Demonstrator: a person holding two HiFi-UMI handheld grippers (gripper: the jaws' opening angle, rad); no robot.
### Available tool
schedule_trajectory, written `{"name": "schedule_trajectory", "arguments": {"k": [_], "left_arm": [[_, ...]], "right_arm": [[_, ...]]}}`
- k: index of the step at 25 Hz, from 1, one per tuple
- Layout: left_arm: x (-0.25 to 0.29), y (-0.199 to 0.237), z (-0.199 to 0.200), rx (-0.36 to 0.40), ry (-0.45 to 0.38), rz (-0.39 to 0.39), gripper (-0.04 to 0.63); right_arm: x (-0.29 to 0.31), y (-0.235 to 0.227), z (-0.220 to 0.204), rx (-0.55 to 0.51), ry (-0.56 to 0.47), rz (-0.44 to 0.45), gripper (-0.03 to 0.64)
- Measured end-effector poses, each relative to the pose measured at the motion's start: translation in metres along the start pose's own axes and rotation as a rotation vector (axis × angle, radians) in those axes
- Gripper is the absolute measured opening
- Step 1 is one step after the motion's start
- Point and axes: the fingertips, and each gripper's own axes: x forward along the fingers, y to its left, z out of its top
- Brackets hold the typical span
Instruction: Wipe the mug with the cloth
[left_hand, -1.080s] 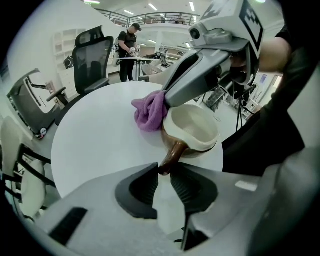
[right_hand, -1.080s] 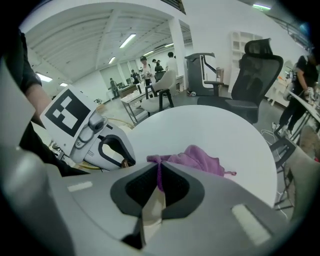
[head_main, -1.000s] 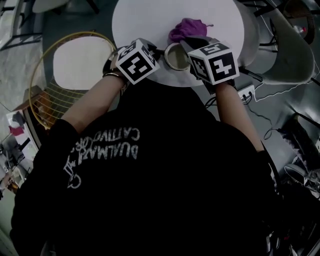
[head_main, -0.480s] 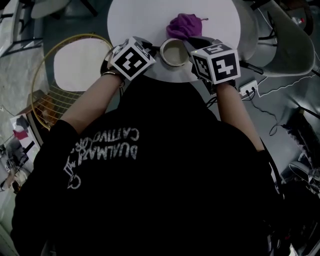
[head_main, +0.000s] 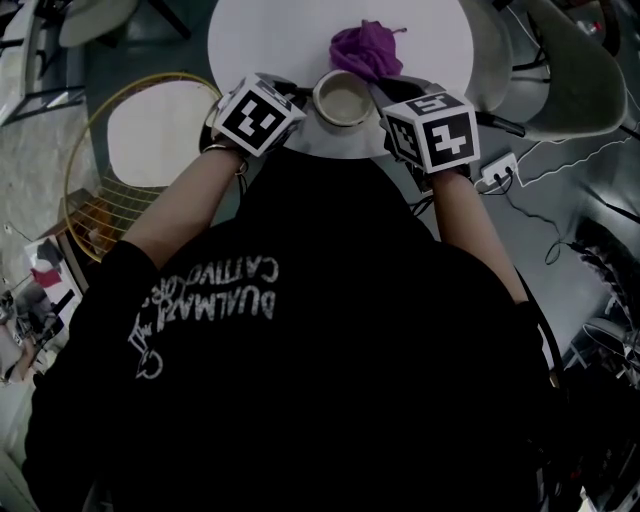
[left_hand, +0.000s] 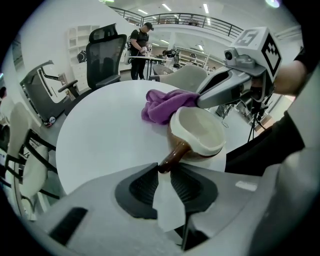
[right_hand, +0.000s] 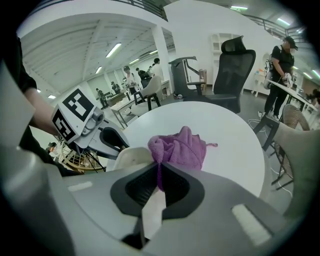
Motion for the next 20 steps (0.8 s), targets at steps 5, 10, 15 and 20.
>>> {"name": "schedule_trajectory", "arguments": {"k": [5,10,15,20], "left_arm": [[-0.002,-0.004,-0.004,-0.033,-0.014,0.009,0.078],[-0.003,-0.004,-0.011,-0.074,-0.024,0.028,0.078],[-0.005,-0.005,-0.014,-0.1,-0.052,0.055,0.078],[-0.004,-0.009,-0.017,-0.125,-0.063,0.069,0.077]], "right_arm": [[-0.007,0.0,-0.017,0.01,0.018,-0.011,0.015],[-0.01,0.014,-0.04,0.016,0.045,0.003,0.017],[-0.014,0.03,-0.056,-0.024,0.059,0.022,0.017],[-0.018,0.037,-0.068,-0.037,0.068,0.029,0.017]]}}
